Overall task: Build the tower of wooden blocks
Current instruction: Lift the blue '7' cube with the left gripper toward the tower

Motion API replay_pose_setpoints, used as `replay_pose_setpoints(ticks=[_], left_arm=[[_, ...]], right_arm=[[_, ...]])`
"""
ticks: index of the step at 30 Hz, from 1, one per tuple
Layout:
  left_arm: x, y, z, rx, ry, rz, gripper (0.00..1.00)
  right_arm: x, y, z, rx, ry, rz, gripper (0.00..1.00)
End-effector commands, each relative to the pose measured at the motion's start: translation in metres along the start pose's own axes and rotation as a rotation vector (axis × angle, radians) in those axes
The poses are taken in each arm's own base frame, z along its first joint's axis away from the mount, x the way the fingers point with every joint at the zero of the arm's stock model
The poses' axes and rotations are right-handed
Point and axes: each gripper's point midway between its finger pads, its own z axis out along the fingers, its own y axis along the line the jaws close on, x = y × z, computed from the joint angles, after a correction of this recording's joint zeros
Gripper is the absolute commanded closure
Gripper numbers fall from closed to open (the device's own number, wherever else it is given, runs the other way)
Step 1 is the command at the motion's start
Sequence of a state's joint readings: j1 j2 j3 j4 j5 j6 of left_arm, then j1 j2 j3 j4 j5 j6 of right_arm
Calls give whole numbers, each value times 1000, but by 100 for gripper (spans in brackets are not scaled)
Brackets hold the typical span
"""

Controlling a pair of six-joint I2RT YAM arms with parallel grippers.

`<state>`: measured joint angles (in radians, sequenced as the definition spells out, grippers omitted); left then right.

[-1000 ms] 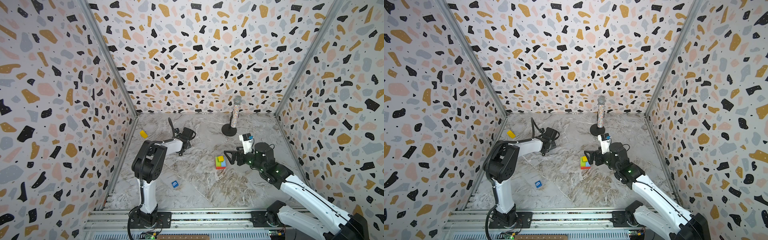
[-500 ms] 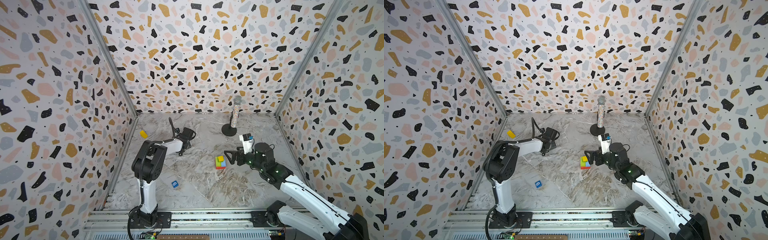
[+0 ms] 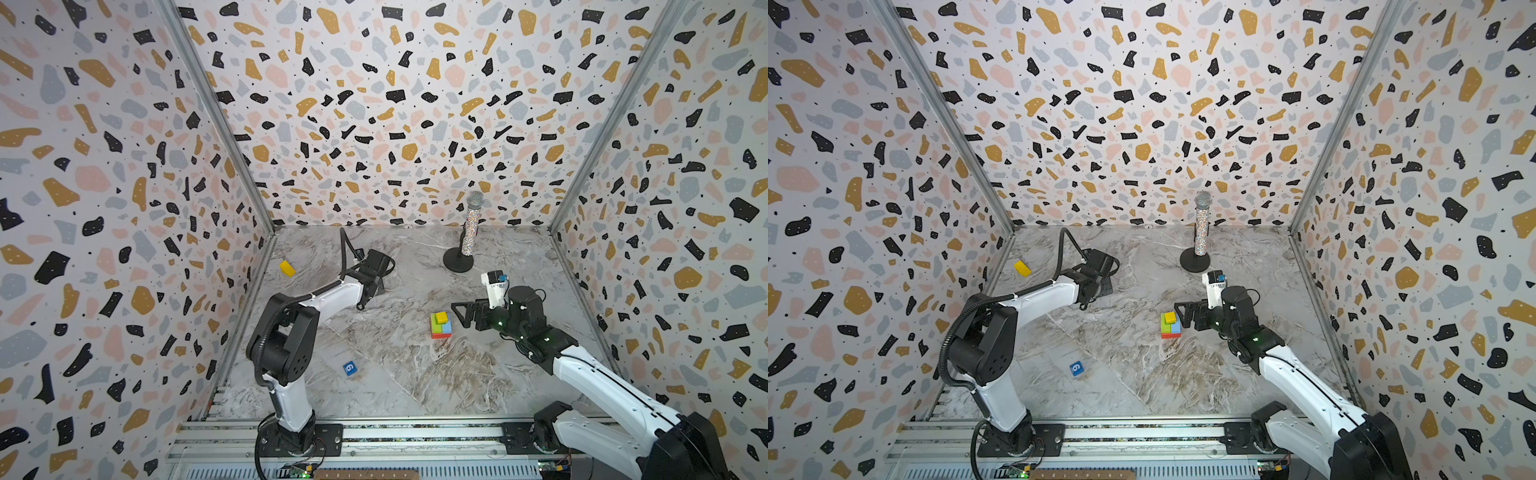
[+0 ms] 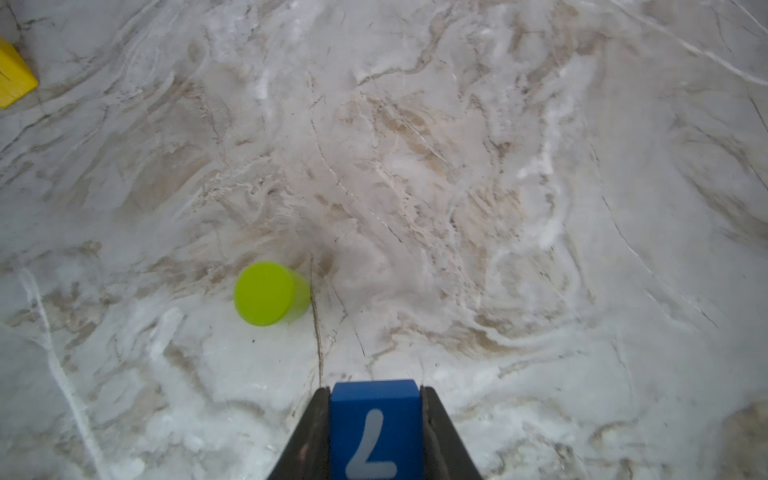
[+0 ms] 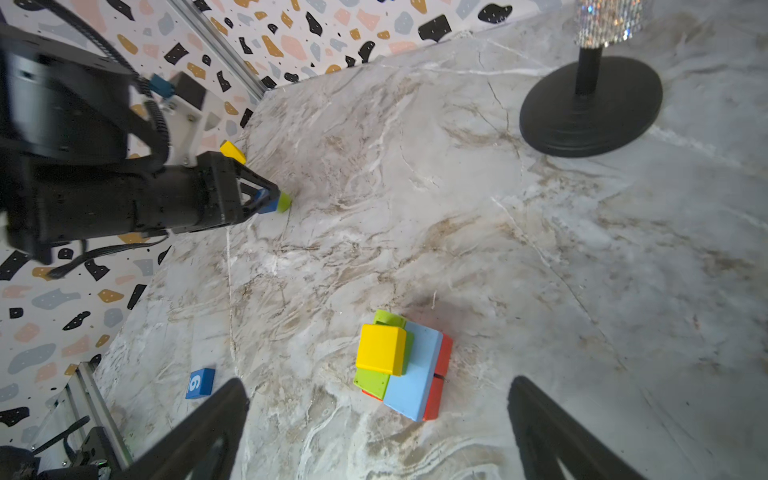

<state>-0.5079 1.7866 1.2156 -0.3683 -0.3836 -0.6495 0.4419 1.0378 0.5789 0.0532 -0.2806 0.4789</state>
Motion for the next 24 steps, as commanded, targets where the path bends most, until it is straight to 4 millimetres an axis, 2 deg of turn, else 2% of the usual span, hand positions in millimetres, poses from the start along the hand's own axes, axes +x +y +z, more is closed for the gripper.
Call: replay_pose_setpoints(ticks=[1, 7, 14, 18, 24], left_arm=[[-7, -12, -25, 16, -23, 46, 73], [-1, -50, -65, 103, -49, 86, 73], [8, -85, -104, 187, -57, 122, 73], [15, -102, -118, 224, -58, 133, 73], [33, -123, -126, 258, -30, 165, 73]], right_arm=[[-5, -4, 3, -9, -13, 70, 1], [-3, -34, 2, 60, -40, 183, 1], [-3, -45, 0, 98, -50, 223, 1], [-2, -53, -1, 127, -53, 247, 1], [0, -65, 0, 178, -41, 291, 1]])
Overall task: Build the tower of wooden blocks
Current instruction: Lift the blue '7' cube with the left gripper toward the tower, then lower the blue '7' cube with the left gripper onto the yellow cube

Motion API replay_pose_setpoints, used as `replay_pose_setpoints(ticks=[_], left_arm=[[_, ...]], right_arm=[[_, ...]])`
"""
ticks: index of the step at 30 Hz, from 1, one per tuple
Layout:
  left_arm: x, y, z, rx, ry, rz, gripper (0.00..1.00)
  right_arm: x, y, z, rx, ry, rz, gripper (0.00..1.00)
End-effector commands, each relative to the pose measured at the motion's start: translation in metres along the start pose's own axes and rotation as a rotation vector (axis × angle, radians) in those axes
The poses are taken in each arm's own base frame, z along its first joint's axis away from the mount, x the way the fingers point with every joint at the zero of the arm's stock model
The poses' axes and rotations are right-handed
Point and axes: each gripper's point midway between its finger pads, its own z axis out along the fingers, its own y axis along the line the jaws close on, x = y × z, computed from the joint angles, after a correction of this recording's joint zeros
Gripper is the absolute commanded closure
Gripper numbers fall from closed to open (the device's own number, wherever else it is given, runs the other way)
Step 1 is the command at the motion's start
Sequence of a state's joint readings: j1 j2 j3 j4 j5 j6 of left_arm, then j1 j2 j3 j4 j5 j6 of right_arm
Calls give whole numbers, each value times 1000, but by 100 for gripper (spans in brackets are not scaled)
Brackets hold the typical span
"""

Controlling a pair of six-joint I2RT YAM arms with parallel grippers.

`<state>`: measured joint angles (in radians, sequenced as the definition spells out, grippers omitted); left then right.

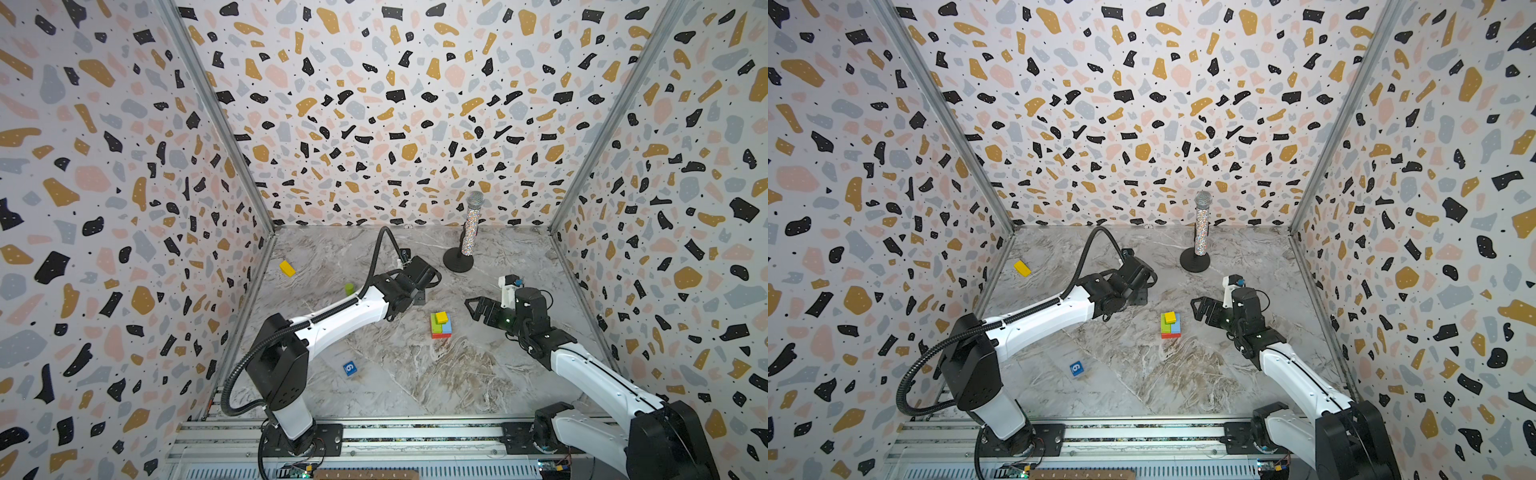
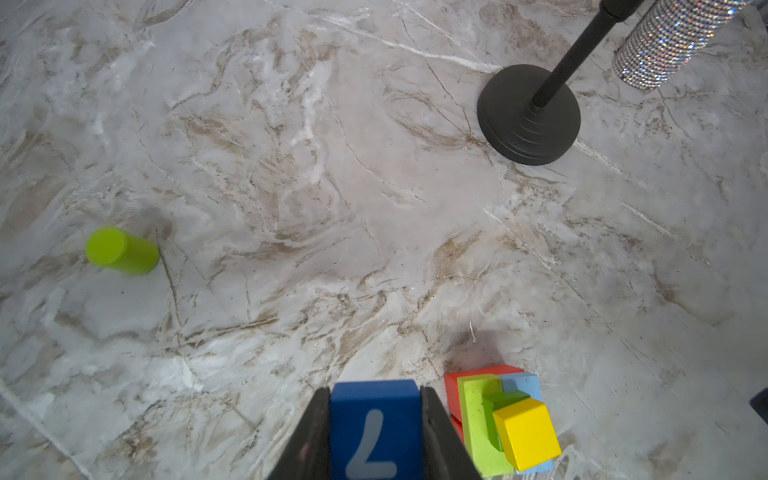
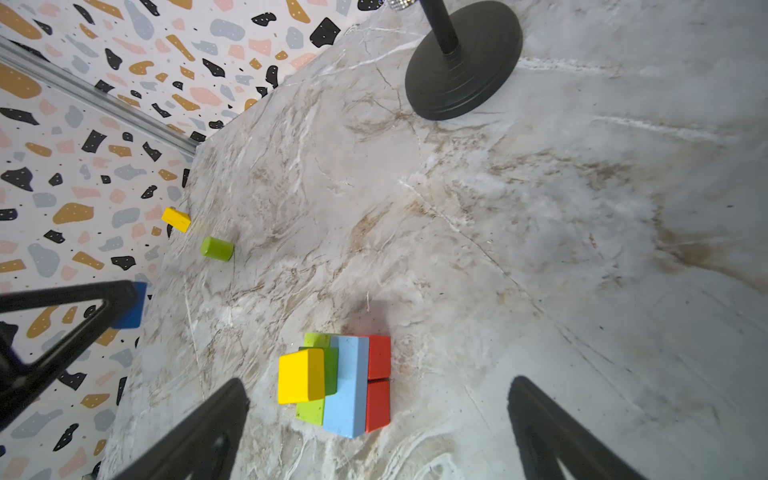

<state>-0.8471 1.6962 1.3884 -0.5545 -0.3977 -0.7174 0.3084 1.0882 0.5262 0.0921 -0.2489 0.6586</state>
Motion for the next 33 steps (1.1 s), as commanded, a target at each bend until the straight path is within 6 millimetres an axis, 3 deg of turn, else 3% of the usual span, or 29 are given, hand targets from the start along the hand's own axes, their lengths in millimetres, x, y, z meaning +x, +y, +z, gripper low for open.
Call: replay_pose_setpoints(ticks=[1, 9, 33], left_arm=[[5, -14, -5, 19, 14, 4, 74], [26, -45, -1, 126, 53, -52, 75], [51, -75, 14, 126, 48, -83, 72]], right_arm=[[-5, -5, -2, 31, -13, 29, 1], [-9, -9, -5, 59, -38, 41, 1], [-9, -11, -7, 69, -46, 42, 1]])
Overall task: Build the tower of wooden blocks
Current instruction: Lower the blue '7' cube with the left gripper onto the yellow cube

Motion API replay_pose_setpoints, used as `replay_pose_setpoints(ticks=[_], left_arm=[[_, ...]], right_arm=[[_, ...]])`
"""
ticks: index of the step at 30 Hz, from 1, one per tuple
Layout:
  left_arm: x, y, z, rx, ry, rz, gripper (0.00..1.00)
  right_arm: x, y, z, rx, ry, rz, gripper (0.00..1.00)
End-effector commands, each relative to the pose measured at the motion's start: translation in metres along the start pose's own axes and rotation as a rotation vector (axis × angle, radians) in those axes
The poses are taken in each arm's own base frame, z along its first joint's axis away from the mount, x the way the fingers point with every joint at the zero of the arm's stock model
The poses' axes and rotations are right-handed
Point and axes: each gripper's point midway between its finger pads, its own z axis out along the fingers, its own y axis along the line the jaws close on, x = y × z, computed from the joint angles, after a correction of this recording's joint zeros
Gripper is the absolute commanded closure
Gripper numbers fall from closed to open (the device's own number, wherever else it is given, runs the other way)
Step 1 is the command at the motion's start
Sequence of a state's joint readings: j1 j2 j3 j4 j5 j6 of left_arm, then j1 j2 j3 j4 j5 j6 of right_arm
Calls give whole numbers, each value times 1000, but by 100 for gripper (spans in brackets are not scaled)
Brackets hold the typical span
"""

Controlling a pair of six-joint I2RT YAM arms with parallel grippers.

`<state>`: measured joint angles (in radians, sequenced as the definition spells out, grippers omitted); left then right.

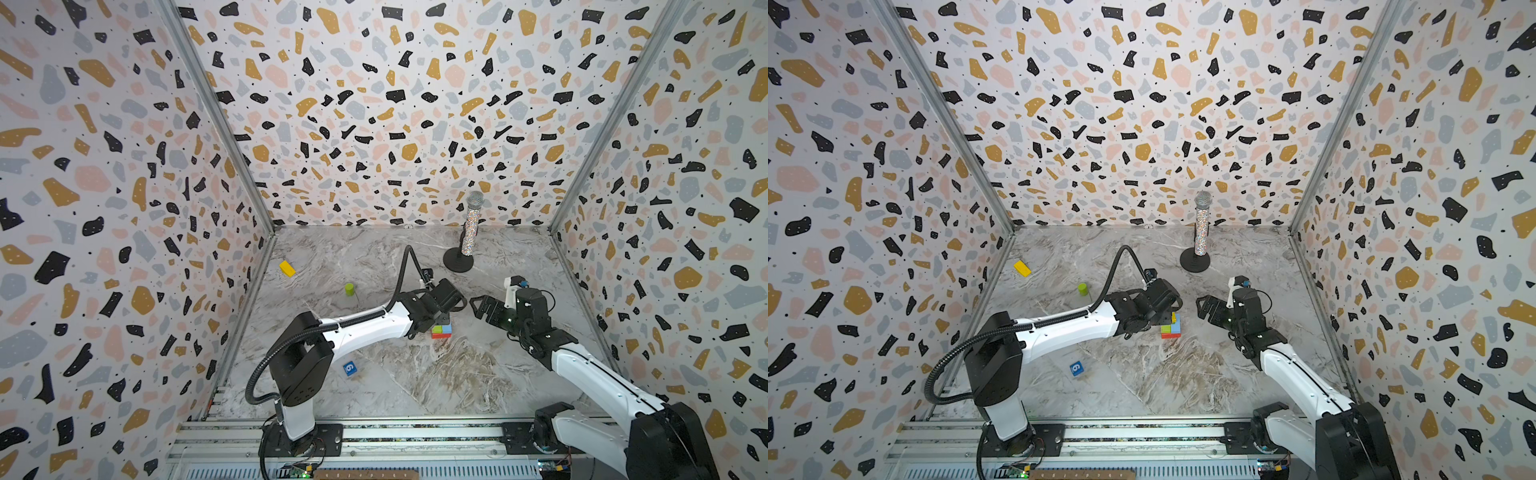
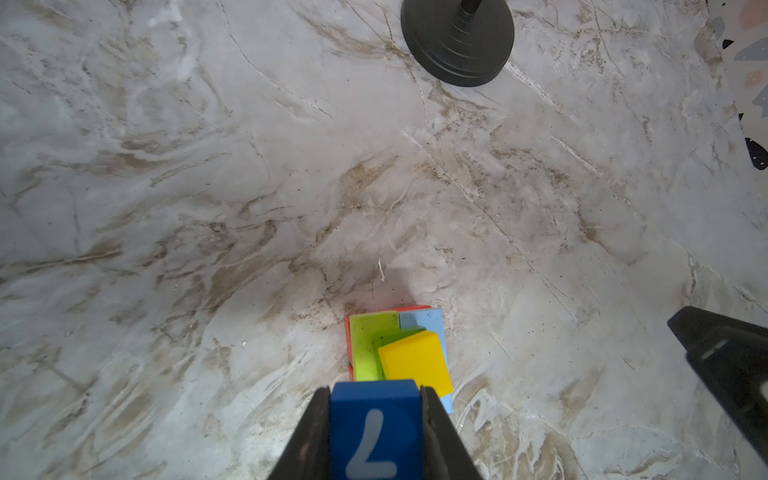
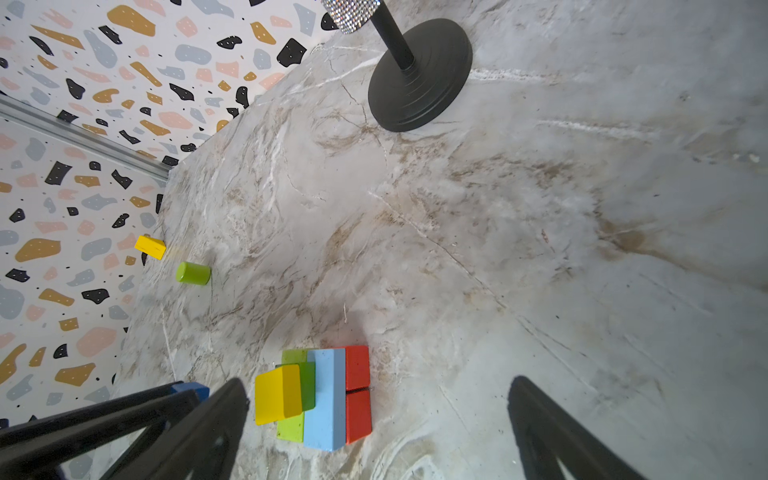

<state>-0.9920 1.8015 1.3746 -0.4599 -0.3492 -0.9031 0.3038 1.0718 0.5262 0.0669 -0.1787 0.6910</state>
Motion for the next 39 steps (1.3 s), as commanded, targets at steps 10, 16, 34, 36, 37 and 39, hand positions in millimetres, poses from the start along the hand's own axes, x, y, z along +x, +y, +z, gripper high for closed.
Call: replay_pose_setpoints(ticks=[10, 16, 34, 36, 37, 39], left_arm=[[-2, -17, 10, 16, -22, -5, 72], [-3, -23, 15, 14, -19, 2, 72], [3, -27, 19, 11, -13, 3, 73], [3, -27, 19, 7, -12, 6, 73], [3, -26, 19, 4, -13, 5, 73], [3, -25, 19, 2, -12, 6, 71]], right_arm=[[-1, -3, -1, 8, 1, 21, 1], [-1, -3, -1, 5, 4, 22, 1], [-1, -4, -1, 12, -3, 17, 1], [-1, -4, -1, 11, -3, 16, 1], [-1, -4, -1, 10, -1, 16, 1], [-1, -3, -1, 6, 0, 14, 1]])
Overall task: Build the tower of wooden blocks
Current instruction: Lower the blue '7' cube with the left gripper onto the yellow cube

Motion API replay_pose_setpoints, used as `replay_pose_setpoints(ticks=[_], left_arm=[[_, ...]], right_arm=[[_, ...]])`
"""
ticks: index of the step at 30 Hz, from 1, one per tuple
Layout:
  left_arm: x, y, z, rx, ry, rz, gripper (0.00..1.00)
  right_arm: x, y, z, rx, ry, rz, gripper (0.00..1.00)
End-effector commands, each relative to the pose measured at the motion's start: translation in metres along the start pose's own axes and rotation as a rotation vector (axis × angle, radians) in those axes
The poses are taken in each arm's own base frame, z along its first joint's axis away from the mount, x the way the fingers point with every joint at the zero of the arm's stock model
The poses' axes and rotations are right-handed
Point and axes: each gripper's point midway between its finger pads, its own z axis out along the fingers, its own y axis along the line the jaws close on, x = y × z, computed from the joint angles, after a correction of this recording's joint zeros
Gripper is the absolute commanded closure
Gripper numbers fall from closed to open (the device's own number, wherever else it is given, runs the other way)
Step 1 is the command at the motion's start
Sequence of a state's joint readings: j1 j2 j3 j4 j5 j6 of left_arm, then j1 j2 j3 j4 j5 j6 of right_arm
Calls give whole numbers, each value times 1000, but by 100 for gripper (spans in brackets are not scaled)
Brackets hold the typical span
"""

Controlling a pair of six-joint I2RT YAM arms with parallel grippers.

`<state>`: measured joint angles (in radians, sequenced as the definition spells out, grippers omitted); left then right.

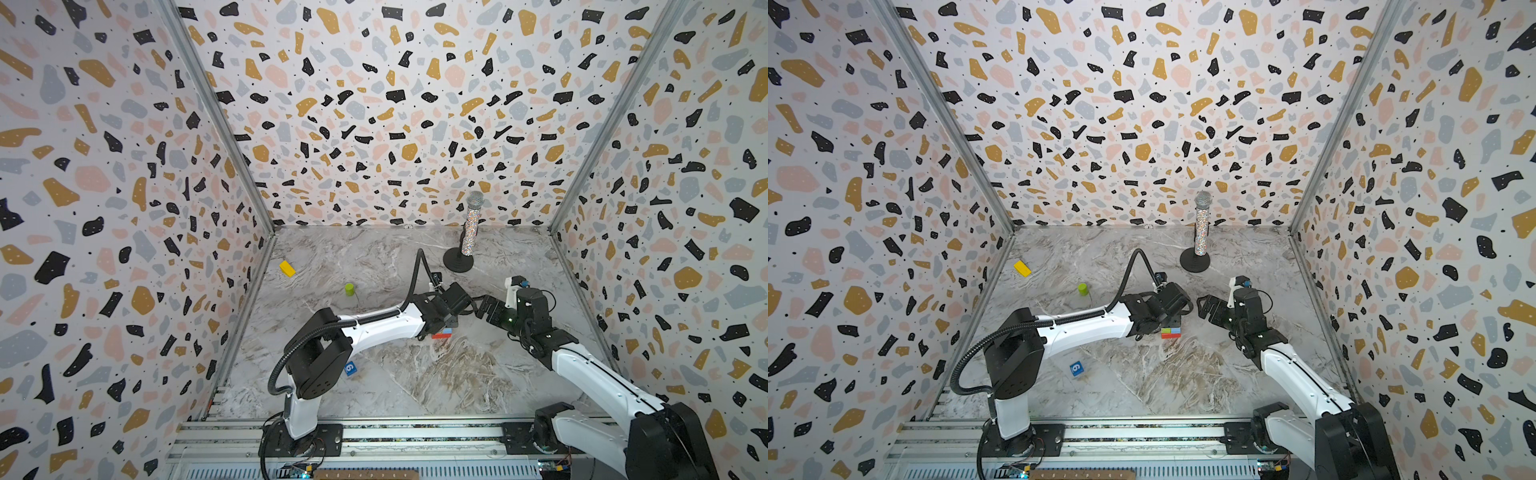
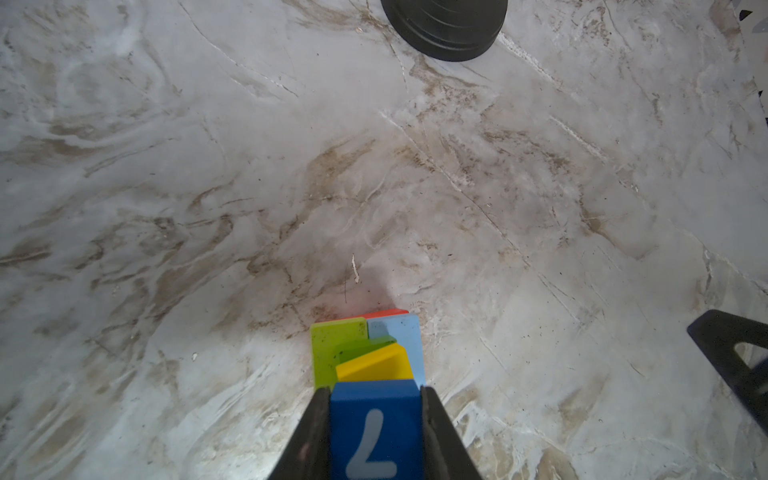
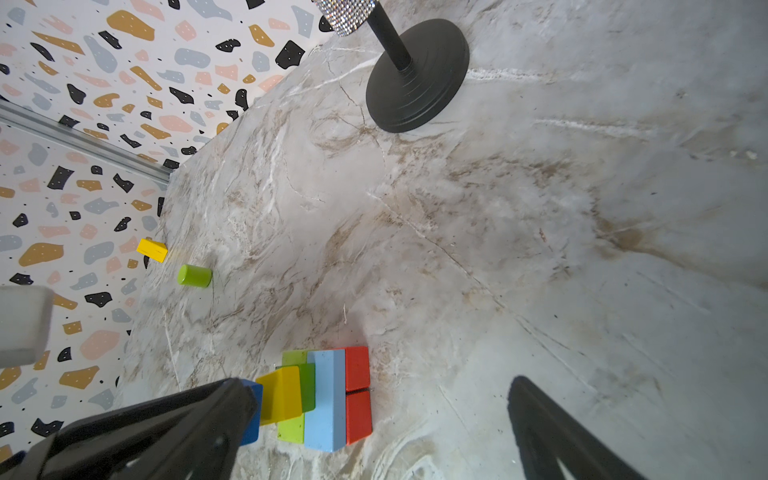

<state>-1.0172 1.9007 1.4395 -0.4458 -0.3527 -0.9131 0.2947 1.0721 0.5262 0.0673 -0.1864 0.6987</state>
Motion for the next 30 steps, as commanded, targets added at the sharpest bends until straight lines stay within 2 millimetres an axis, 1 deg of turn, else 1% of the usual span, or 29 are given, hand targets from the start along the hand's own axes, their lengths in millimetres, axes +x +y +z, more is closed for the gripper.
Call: replay_pose_setpoints(ticks=[1, 22, 30], left_arm=[[-8, -7, -2, 5, -28, -12, 70], [-9, -11, -3, 10, -30, -15, 68], [-7, -13, 0, 11, -25, -15, 61]], right_arm=[[1, -2, 0, 7, 4, 2, 1], [0, 1, -1, -8, 2, -16, 1], [0, 1, -2, -9, 2, -17, 1]])
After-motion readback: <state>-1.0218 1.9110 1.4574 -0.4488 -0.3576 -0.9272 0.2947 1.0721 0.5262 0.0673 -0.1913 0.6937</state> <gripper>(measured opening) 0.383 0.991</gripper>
